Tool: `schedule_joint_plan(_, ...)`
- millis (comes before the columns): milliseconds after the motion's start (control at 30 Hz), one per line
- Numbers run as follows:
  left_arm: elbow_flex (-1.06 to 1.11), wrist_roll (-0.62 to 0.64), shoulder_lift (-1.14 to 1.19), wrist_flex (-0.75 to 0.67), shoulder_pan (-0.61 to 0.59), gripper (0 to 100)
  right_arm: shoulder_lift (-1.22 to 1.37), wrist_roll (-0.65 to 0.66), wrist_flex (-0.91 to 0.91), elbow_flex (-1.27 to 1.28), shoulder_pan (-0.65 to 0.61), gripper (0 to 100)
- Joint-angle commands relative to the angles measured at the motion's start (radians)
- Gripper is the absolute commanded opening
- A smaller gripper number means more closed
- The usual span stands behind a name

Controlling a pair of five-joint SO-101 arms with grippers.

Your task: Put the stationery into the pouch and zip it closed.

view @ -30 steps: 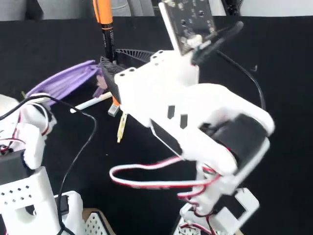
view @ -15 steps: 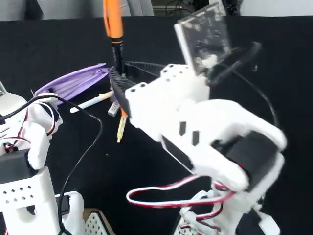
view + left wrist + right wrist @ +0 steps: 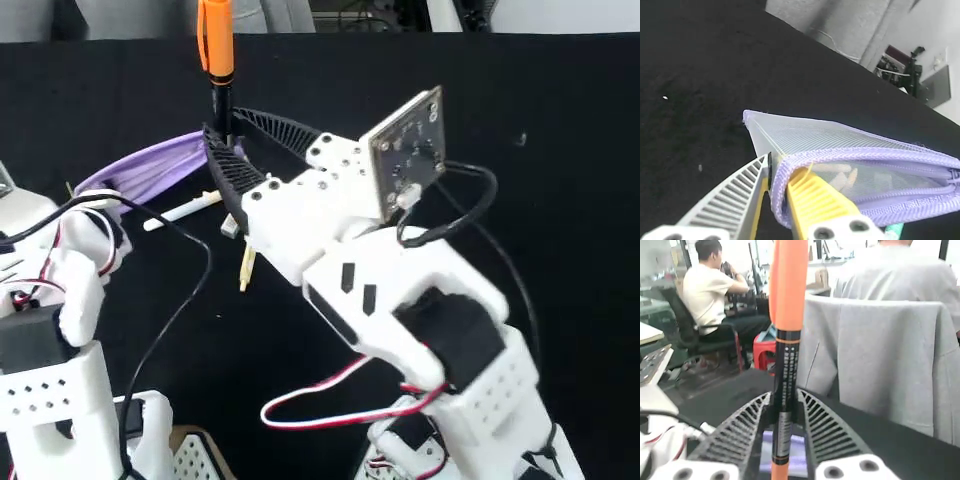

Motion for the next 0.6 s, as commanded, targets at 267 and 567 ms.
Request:
schedule_joint_plan(267,-0.054,0.015,-0.002,-0.029,0.035,3,-0.035,0.011,-0.733,0.472,-0.011,1.1)
schedule_joint_plan(567,-0.054,0.015,-0.002,-0.029,0.035,3,-0.027,0.011,-0.95,0.608,-0.012,1.1)
